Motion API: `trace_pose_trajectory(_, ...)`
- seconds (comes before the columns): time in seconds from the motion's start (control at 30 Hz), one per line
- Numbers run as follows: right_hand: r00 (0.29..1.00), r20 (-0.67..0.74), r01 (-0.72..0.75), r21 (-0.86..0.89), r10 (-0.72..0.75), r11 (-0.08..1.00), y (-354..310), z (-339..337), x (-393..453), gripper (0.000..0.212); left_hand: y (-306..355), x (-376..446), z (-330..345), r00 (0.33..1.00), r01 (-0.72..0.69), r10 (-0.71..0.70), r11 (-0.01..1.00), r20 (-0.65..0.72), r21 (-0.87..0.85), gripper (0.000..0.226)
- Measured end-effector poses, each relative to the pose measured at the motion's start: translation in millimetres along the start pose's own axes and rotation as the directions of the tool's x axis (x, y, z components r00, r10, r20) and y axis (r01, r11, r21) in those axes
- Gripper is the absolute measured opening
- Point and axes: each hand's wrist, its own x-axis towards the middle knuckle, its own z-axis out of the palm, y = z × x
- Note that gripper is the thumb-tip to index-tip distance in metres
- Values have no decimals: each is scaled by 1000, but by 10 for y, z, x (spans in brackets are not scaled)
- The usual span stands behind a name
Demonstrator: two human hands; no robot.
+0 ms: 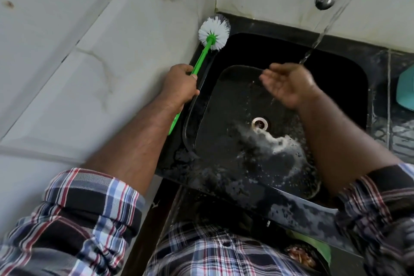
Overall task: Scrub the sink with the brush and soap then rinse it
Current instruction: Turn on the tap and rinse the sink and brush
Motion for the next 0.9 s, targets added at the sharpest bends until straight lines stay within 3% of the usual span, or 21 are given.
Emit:
trace_pose_trajectory(0.1,989,-131,114,421,-64,900,-281,-85,60,24,23,-23,50,1000,-14,14,1000,13,2,40)
trace_pose_trajectory(0.2,977,-201,181,600,-72,779,-397,-118,57,23,46,-30,91,1000,-20,20,1000,13,3,40)
trace_pose_trajectory(0.37,978,-196,195,709,-77,678,-538,-150,22,24,56,-17,169,1000,-12,13,1000,20,-21,39)
trace_pose_trajectory(0.5,974,-124,223,654,-188,723,-584,-33,-59,19,78,-27,196,1000,-3,4,1000,26,-30,39)
trace_pose_trajectory(0.6,982,23,158,448,-189,880,-462,146,-108,15,95,-40,211,1000,-4,4,1000,20,-31,40)
trace_pose_trajectory(0.67,989,130,53,110,-68,993,-223,288,-186,20,103,-45,223,1000,-5,6,1000,19,-31,40)
trace_pose_trajectory(0.73,974,212,-32,-208,77,978,145,394,-312,18,109,-51,235,1000,-9,10,1000,16,-20,40)
trace_pose_trajectory(0.8,935,284,-47,-493,211,869,567,389,-459,17,103,-50,253,1000,-13,13,1000,16,-12,40)
trace_pose_trajectory(0.9,838,295,60,-886,458,461,1027,58,-691,21,78,-41,267,1000,-17,17,1000,26,-5,40)
